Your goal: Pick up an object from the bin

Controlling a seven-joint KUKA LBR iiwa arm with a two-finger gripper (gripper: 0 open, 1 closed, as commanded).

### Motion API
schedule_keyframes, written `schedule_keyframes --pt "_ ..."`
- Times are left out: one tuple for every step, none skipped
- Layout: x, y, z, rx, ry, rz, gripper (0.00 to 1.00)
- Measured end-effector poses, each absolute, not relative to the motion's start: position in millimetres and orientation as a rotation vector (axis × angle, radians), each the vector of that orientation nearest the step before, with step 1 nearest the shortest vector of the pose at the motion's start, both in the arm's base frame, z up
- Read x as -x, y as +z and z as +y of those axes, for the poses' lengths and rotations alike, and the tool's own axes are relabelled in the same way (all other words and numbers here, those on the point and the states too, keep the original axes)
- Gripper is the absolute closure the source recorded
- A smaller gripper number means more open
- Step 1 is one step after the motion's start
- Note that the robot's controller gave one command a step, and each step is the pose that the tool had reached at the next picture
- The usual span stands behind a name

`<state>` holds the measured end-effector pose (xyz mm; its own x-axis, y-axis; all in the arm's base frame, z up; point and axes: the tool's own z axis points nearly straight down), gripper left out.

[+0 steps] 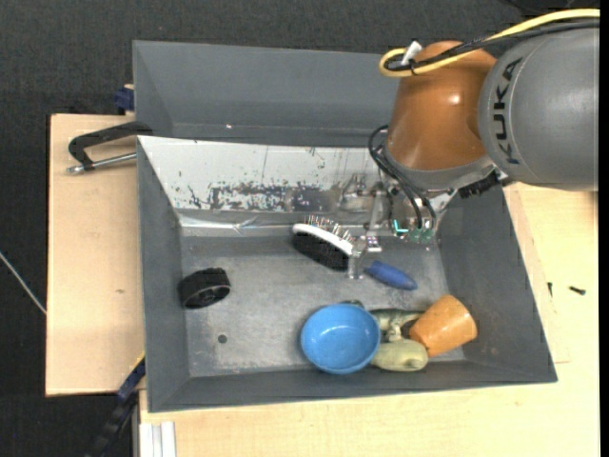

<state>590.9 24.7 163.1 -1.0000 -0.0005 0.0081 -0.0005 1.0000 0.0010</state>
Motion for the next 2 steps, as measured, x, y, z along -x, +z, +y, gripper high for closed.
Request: schedule_keyframes --pt "-593.9 81.7 35.8 -0.201 -0.003 -3.14 0.0" --pt "-594.1 84.3 35.7 -0.2 -0.003 -3.141 1.0"
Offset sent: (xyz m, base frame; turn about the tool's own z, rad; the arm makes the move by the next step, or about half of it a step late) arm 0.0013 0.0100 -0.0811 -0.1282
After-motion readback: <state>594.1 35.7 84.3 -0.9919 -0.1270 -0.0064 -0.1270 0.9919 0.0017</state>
